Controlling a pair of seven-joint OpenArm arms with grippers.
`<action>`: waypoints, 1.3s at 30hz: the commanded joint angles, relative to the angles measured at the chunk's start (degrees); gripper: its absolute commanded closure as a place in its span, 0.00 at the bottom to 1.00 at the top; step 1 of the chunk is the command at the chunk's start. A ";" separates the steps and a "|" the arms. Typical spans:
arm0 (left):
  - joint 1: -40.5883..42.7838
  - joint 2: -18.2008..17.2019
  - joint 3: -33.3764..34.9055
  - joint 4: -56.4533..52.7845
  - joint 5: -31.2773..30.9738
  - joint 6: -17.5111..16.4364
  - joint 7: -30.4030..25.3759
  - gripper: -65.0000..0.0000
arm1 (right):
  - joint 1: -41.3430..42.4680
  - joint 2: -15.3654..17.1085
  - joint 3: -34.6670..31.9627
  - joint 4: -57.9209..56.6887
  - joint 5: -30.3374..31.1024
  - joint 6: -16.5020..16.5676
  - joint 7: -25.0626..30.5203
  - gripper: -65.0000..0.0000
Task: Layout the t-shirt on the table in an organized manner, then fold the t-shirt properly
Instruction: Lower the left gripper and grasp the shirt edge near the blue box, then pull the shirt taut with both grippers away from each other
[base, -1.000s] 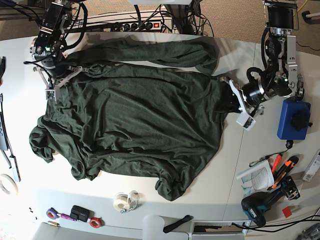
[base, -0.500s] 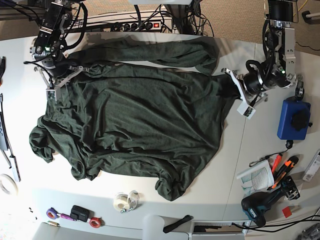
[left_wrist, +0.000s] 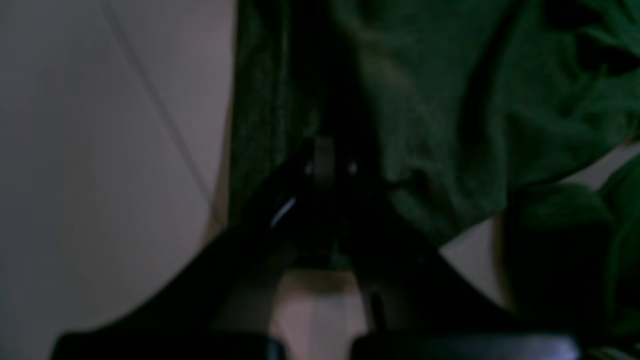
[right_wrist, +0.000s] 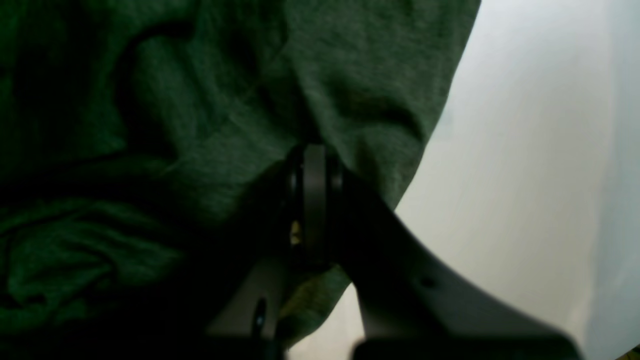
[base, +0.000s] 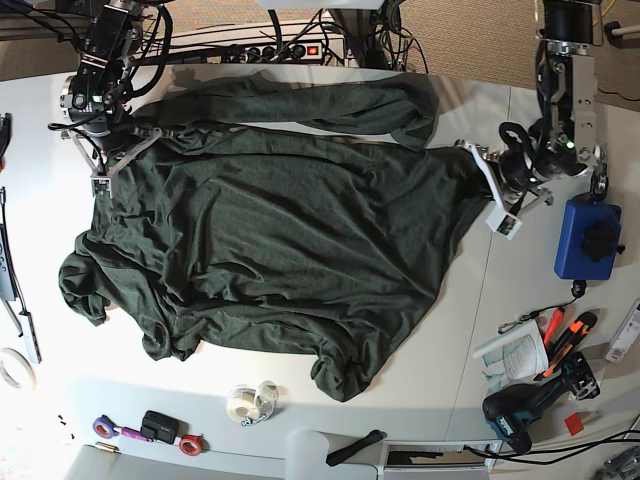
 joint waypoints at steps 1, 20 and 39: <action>0.04 -0.87 -0.26 0.28 2.10 0.66 2.78 1.00 | 0.46 0.68 0.28 0.81 0.04 -0.22 0.55 1.00; 0.04 -0.85 -0.26 0.28 10.60 7.41 3.45 1.00 | 0.46 0.66 0.28 0.81 -7.41 -8.46 -2.19 1.00; 2.58 -0.81 -0.26 0.37 0.22 4.48 8.35 1.00 | 0.44 0.63 0.22 0.81 -7.21 -8.41 -2.05 1.00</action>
